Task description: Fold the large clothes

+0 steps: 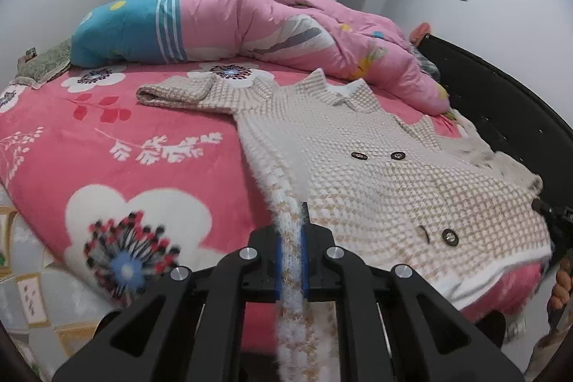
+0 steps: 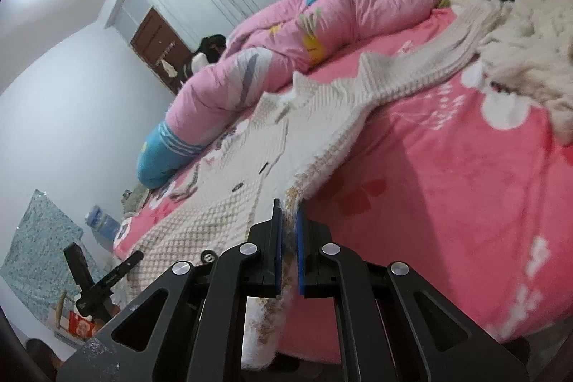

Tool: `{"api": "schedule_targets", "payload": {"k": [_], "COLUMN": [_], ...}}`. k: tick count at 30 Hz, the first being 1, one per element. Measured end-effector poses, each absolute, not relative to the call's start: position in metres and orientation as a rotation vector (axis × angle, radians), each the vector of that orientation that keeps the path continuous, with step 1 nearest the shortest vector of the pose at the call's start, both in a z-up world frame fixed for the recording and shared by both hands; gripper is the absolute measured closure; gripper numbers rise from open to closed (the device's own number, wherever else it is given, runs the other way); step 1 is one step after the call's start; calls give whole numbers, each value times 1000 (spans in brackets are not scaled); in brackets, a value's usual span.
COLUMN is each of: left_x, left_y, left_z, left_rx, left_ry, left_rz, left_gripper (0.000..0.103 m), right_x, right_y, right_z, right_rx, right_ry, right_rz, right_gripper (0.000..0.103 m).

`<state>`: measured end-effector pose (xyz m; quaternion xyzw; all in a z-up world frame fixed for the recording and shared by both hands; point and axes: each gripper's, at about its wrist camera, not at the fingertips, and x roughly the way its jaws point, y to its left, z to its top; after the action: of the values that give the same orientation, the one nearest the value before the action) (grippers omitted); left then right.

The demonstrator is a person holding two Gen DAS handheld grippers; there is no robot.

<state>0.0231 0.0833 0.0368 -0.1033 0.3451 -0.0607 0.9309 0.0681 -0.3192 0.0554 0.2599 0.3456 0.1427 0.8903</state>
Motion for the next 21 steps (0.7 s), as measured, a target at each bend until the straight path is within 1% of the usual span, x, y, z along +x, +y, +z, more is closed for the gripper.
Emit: {"api": "schedule_targets", "payload": {"k": [6, 10, 13, 16, 18, 20, 21], "left_x": [-39, -54, -44, -36, -36, -34, -33], "left_y": [89, 84, 83, 84, 89, 97, 101], "left_z": [33, 6, -28, -54, -54, -47, -43], "left_rx": [-215, -216, -218, -214, -196, -196, -201], "left_ry": [758, 821, 896, 964, 954, 923, 906], "left_rz": [-168, -160, -127, -107, -69, -56, -49], "left_gripper": [96, 96, 94, 87, 75, 67, 65], "right_x": [10, -3, 8, 17, 17, 19, 22], "right_y": [-333, -341, -343, -352, -360, -367, -368], "right_z": [43, 4, -45, -70, -69, -57, -51], "right_rx": [575, 614, 638, 599, 573, 561, 544], "right_ry": [758, 835, 975, 1086, 1089, 1057, 1043], "right_rz": [305, 240, 172, 29, -37, -69, -80], "right_gripper": [99, 99, 97, 79, 57, 48, 48]}}
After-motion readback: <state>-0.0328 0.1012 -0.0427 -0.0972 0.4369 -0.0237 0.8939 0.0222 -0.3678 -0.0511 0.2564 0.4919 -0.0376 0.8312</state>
